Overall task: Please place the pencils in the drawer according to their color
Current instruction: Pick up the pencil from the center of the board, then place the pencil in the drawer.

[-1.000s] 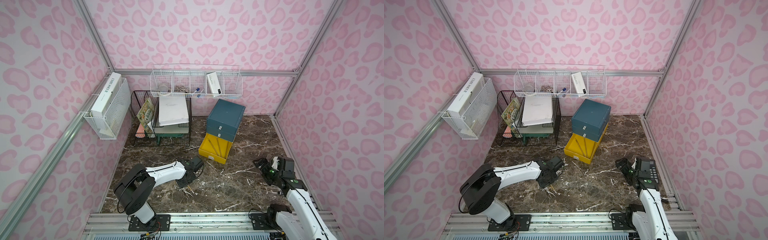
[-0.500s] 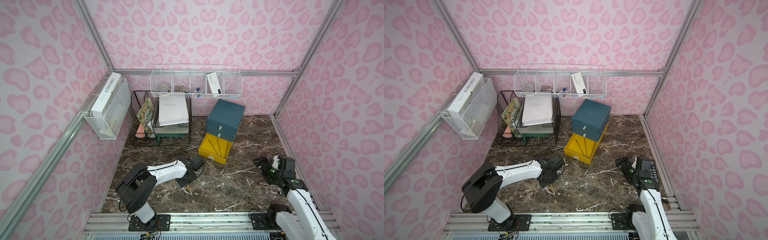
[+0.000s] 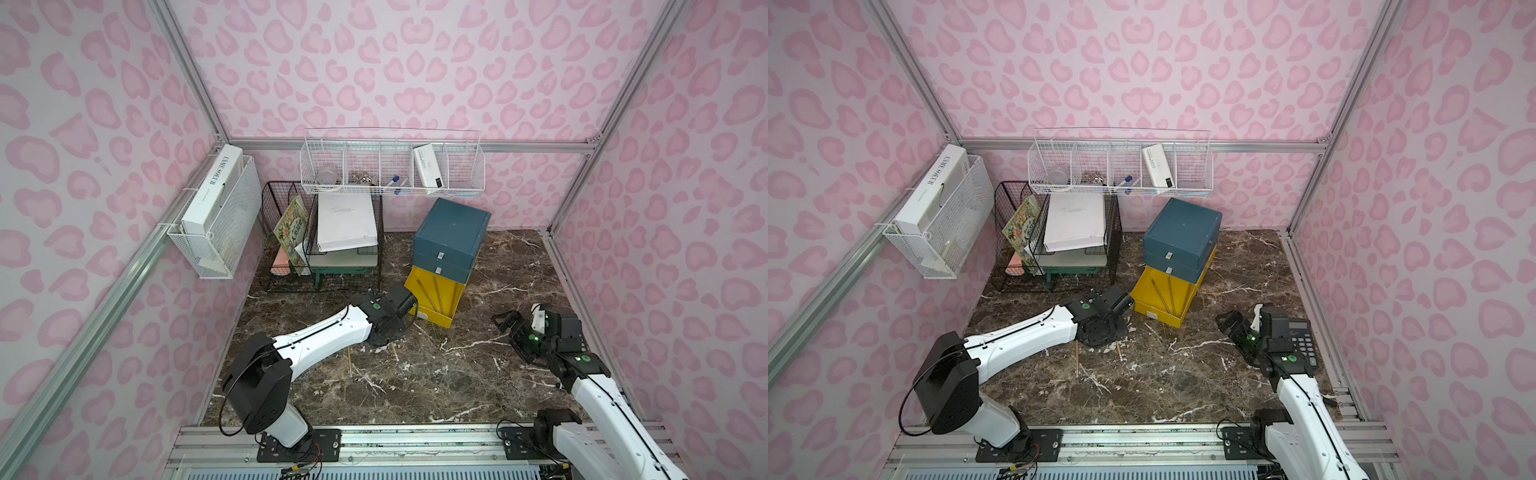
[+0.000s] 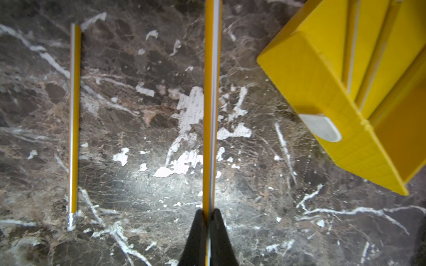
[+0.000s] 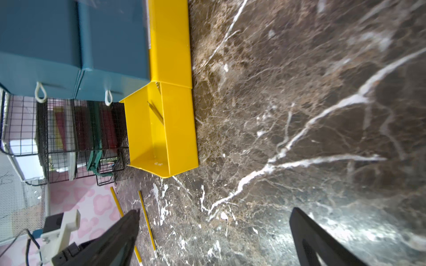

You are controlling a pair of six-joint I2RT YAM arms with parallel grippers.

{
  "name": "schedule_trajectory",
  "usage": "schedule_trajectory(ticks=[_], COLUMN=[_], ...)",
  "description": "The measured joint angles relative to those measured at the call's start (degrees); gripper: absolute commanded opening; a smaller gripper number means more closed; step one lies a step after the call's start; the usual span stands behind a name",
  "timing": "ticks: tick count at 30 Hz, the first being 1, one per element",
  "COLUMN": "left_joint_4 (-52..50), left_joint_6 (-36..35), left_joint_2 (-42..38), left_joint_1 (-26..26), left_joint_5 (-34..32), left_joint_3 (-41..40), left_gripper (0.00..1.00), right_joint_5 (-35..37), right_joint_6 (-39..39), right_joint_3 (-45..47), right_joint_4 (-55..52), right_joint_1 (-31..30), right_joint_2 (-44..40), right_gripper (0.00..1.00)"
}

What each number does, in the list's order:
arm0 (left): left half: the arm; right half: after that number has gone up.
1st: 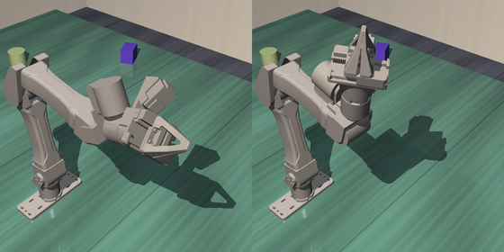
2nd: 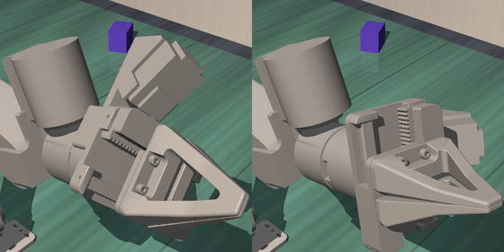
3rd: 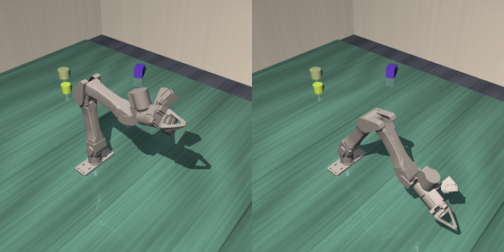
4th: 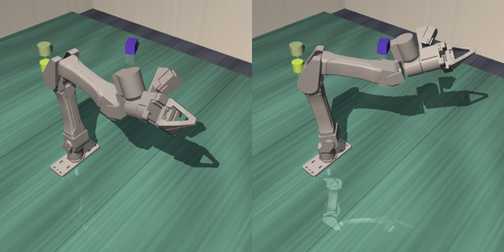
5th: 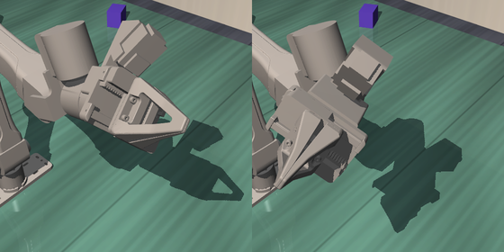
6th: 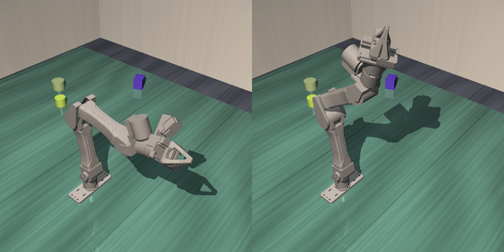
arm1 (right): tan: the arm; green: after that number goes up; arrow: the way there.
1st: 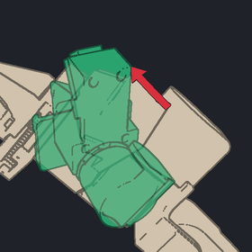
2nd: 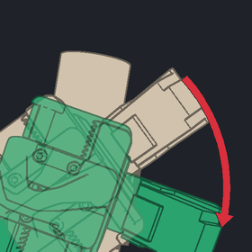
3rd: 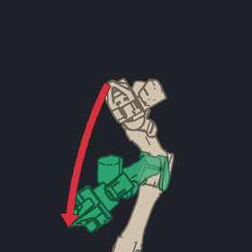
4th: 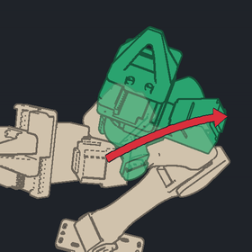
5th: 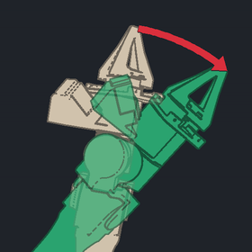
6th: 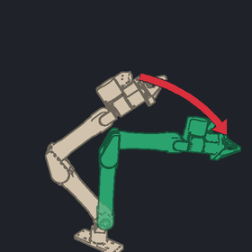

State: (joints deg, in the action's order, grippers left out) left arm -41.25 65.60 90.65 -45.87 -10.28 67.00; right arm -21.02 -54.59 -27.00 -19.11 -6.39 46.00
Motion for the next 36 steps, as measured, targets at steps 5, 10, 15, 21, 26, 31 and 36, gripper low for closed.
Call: schedule_trajectory(ticks=[5, 10, 15, 21, 26, 31, 36], left_joint_4=[0.8, 2.4, 5.0, 9.3, 13.0, 16.9, 19.4], left_joint_6=[-2.2, -3.6, -4.0, -4.0, -2.8, -1.6, 0.1], left_joint_2=[3.1, 7.9, 13.4, 19.3, 23.3, 26.1, 28.2], left_joint_1=[0.0, 0.3, 0.7, 1.2, 1.3, 1.3, 1.2], left_joint_5=[0.6, 1.5, 2.5, 3.3, 3.5, 3.5, 3.5], left_joint_3=[5.7, 12.1, 18.7, 24.6, 27.2, 27.5, 27.6], left_gripper=[0.0, 0.0, 0.0, 0.0, 0.0, 0.0, 0.0], right_joint_5=[2.0, 4.1, 6.2, 8.1, 8.9, 9.5, 9.7], right_joint_6=[-2.1, -4.1, -6.1, -7.3, -7.9, -8.0, -8.0], right_joint_3=[-0.1, 0.4, 0.7, 1.0, 1.4, 1.7, 1.7], right_joint_4=[0.5, 2.6, 3.5, 4.3, 4.1, 3.8, 3.8], right_joint_1=[-4.9, -10.1, -15.0, -17.2, -17.5, -17.5, -17.5], right_joint_2=[0.8, 1.7, 3.1, 3.6, 2.4, 1.8, 1.5], right_gripper=[1.0, 1.0, 1.0, 1.0, 1.0, 1.0, 1.0])
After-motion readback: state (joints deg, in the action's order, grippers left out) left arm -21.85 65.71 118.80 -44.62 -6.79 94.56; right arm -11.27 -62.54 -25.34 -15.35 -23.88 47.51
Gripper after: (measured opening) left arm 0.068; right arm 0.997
